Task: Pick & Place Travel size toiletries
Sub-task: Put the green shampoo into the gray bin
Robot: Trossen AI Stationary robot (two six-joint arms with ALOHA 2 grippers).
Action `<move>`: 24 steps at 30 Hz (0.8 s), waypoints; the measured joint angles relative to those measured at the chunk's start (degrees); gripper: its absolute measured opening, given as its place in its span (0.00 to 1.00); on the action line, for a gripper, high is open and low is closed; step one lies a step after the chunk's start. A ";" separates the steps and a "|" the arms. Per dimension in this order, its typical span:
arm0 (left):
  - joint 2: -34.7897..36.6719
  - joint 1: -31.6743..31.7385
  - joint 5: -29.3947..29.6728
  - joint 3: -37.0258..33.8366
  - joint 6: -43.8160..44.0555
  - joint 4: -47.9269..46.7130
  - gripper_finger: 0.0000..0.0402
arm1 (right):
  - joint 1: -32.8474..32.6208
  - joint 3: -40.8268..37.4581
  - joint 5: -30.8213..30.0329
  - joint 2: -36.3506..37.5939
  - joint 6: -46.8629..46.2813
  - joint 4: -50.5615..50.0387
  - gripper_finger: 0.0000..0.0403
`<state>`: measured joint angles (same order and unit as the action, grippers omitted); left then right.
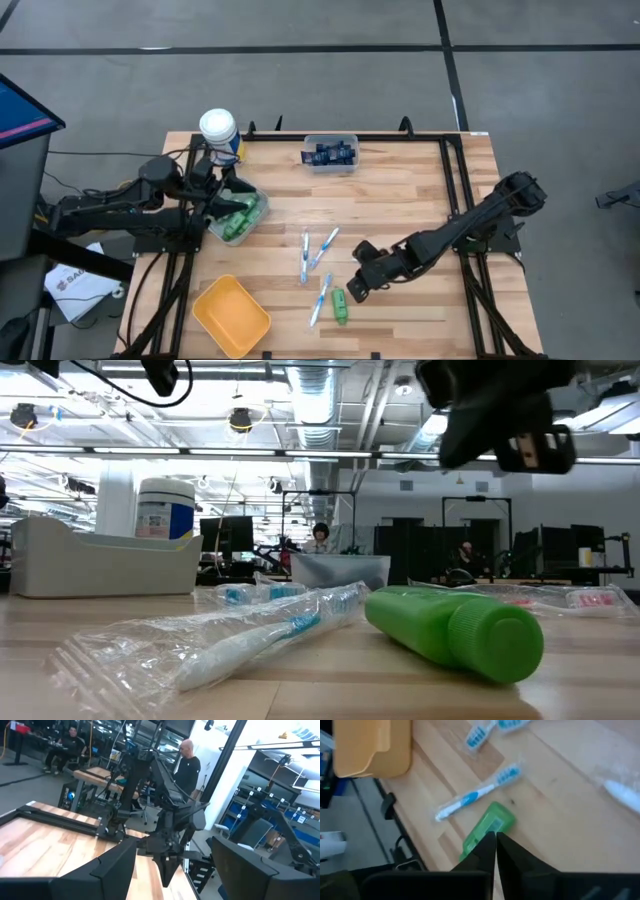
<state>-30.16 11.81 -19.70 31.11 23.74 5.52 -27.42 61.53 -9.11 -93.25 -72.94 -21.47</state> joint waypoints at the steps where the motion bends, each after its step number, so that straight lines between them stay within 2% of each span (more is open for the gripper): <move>1: 0.09 0.00 0.01 0.00 -0.49 0.10 0.63 | 0.31 1.19 -0.01 -0.79 0.84 -1.06 0.02; 9: 2.01 0.00 0.00 0.00 -2.35 0.13 0.63 | 2.05 13.36 -0.01 -9.34 6.52 -10.36 0.01; 18: 2.80 0.00 0.67 0.00 -2.63 0.04 0.63 | 2.47 30.92 -3.13 -20.38 7.31 -32.69 0.02; 21: 3.37 0.00 0.34 0.00 -2.12 -0.08 0.63 | 2.43 36.02 -3.16 -24.00 9.19 -35.83 0.05; 24: 4.23 0.00 0.36 0.00 -2.10 -0.08 0.63 | 2.76 39.65 -2.78 -27.07 10.46 -36.69 0.14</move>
<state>-25.92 11.81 -19.33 31.11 21.65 5.43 -24.66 101.18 -11.90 -120.33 -62.48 -58.16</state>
